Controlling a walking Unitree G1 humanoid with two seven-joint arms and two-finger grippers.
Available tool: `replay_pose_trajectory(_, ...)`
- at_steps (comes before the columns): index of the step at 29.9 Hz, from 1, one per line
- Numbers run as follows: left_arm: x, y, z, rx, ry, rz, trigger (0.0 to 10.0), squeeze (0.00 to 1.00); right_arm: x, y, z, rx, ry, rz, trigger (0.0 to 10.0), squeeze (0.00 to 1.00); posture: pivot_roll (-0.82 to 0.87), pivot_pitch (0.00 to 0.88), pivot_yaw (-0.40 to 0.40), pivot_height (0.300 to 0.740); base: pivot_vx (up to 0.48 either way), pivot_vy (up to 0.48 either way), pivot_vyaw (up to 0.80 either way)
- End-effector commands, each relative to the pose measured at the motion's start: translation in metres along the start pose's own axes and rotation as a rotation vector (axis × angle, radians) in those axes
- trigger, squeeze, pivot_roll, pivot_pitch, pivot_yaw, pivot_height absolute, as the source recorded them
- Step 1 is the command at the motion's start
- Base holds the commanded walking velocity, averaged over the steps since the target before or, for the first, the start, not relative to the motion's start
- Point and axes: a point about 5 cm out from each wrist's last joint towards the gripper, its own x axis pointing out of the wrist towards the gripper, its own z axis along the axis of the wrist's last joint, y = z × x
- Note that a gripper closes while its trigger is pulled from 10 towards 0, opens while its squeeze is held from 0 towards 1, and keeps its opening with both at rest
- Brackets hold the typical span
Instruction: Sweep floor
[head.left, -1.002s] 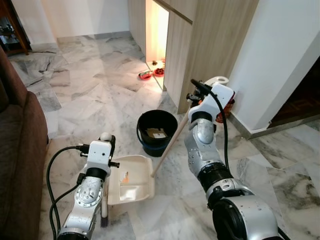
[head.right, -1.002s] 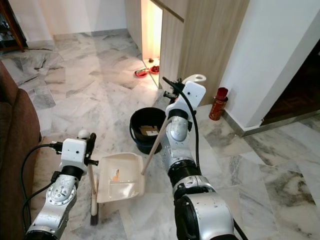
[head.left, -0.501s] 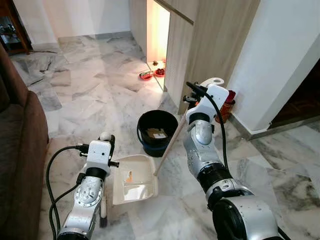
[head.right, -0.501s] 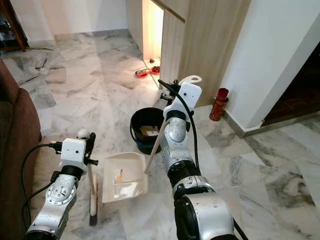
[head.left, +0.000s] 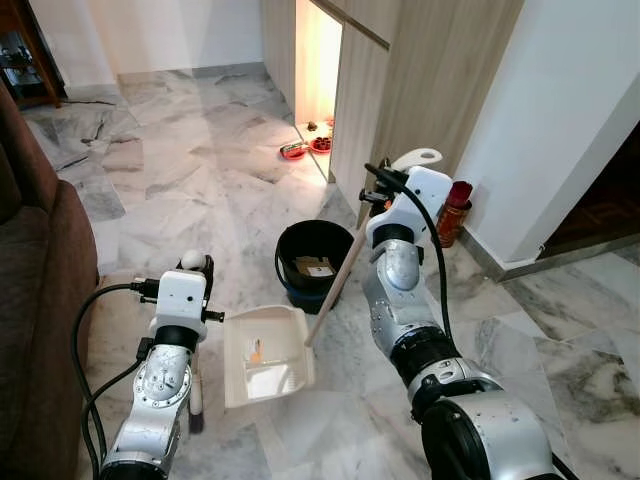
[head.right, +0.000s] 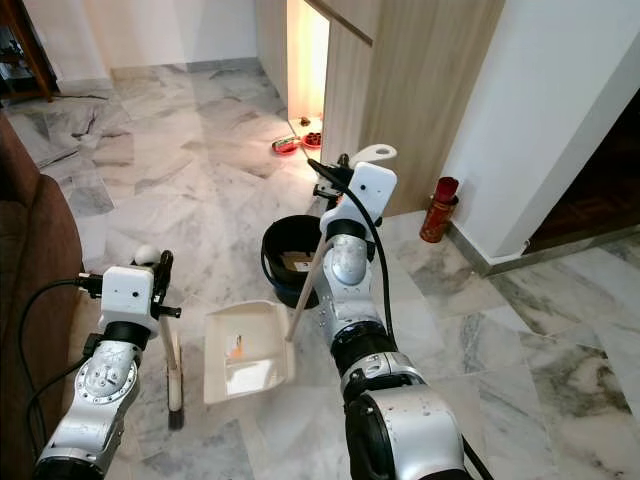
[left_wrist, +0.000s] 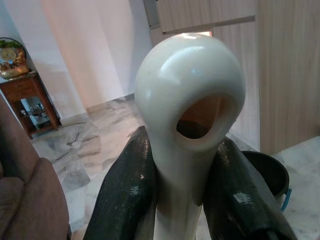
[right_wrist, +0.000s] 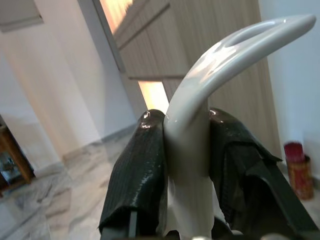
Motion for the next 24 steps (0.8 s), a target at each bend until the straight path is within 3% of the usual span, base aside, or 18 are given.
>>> replay_pose_trajectory(1,0.008,-0.001,0.013,0.021,-0.056,-0.002,10.0,0.0,0.012,0.011,0.033,0.012,-0.157,0.04,10.0,0.0,0.14,0.0,-0.025,0.74,0.0,0.0,0.0)
replay_pose_trajectory(8,0.01,-0.003,0.014,0.017,-0.063,-0.011,10.0,0.0,0.014,0.013,0.045,-0.008,-0.226,0.072,10.0,0.0,0.14,0.0,-0.02,0.74,0.236,0.0,0.0)
replay_pose_trajectory(24,0.01,-0.001,0.016,0.025,-0.073,-0.014,10.0,0.0,0.02,0.02,0.071,0.044,-0.334,0.06,10.0,0.0,0.15,0.0,-0.02,0.74,0.386,0.0,0.0)
